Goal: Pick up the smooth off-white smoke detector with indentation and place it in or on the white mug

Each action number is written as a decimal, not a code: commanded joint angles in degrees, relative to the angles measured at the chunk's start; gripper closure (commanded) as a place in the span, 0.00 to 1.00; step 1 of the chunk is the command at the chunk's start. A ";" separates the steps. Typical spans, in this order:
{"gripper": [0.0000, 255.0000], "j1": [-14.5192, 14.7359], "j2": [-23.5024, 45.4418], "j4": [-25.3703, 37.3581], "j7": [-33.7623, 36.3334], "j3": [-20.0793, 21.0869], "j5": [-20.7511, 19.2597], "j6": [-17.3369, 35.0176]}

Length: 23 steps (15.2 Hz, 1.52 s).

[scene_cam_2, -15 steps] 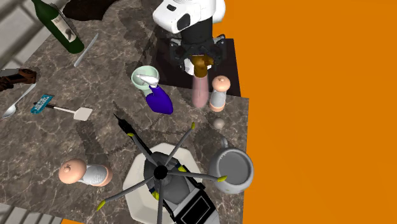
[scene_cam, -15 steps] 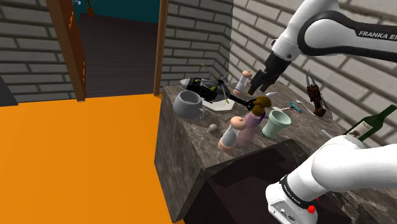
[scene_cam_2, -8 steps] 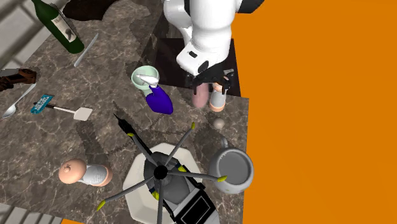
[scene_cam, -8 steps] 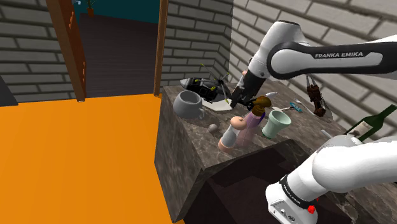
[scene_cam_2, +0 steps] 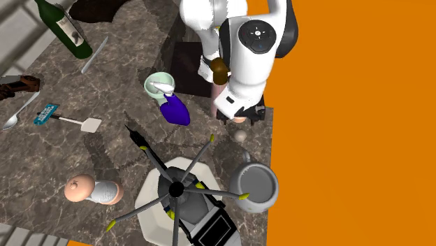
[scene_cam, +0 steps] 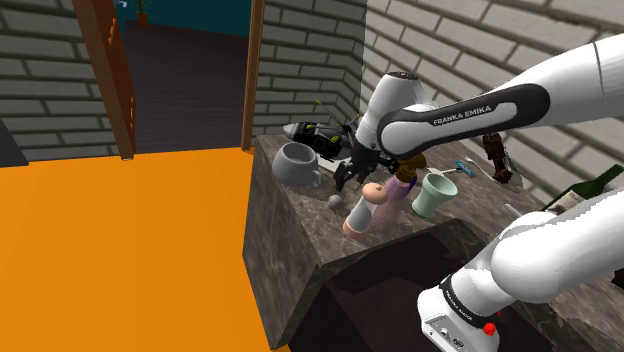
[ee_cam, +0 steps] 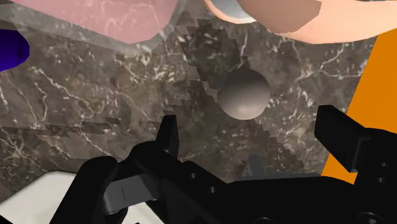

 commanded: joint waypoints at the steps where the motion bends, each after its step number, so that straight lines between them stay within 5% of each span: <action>1: 0.00 -0.11 4.75 0.66 1.90 1.15 -0.97 3.64; 10: 0.00 -0.58 14.56 0.38 5.36 2.32 -4.20 13.09; 19: 0.00 -0.82 15.03 0.32 5.49 2.53 -4.38 13.61; 20: 1.00 -0.93 14.30 0.20 4.78 2.25 -3.98 13.04; 23: 1.00 -0.91 13.95 0.24 4.67 2.22 -3.84 12.59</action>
